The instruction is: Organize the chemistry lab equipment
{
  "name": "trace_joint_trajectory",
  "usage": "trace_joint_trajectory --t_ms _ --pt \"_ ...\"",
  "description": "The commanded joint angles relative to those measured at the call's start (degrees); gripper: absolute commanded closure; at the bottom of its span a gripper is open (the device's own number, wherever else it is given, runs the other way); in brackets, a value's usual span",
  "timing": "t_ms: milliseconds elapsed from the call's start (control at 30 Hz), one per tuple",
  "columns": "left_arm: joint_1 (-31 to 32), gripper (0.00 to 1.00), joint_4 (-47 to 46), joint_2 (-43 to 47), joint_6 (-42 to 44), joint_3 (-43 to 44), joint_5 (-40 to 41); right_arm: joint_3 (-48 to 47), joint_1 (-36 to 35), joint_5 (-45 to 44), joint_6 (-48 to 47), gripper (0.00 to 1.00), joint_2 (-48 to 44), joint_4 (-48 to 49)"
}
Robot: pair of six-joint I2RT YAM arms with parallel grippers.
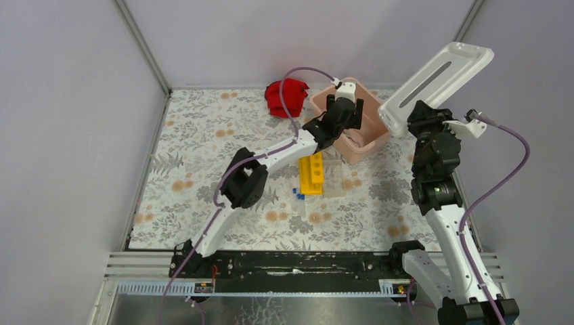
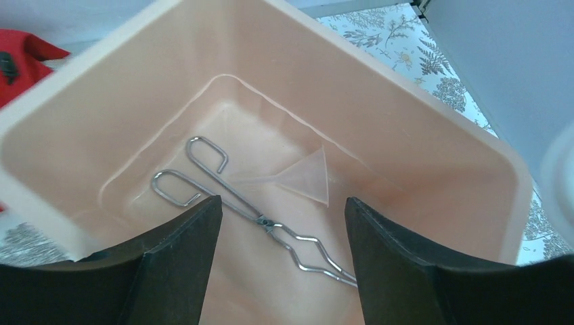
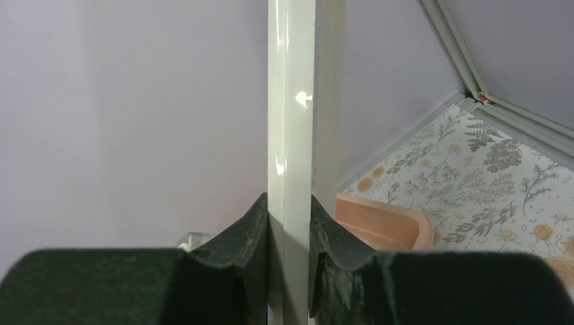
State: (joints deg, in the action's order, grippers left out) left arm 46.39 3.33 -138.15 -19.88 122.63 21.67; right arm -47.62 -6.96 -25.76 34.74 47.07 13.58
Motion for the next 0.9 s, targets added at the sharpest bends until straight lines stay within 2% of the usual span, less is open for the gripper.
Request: trace_joint_trajectory --t_ms 0,100,267,467,700,867 --pt "-0.50 0.25 -8.24 11.39 1.25 -6.10 3.11 0.50 0.19 2.17 2.07 1.00 -1.61 8.26" --pt "-0.53 0.25 -11.44 17.51 2.41 -12.28 4.89 2.57 0.24 3.70 5.20 1.00 -1.79 11.46" --pt "-1.08 0.21 -12.74 25.00 3.44 -17.40 6.45 6.40 0.28 6.68 12.46 1.00 -0.47 17.42" --pt "-2.20 0.15 -12.86 30.80 1.70 -23.62 5.79 11.64 0.24 8.93 23.21 1.00 4.49 30.13" --pt "-4.91 0.13 -12.65 32.67 -1.61 -28.43 2.63 17.28 0.28 9.28 34.92 1.00 15.68 46.82" --pt "-6.49 0.13 -13.13 31.50 -3.09 -29.80 0.57 17.34 0.20 10.56 39.75 1.00 24.76 56.87"
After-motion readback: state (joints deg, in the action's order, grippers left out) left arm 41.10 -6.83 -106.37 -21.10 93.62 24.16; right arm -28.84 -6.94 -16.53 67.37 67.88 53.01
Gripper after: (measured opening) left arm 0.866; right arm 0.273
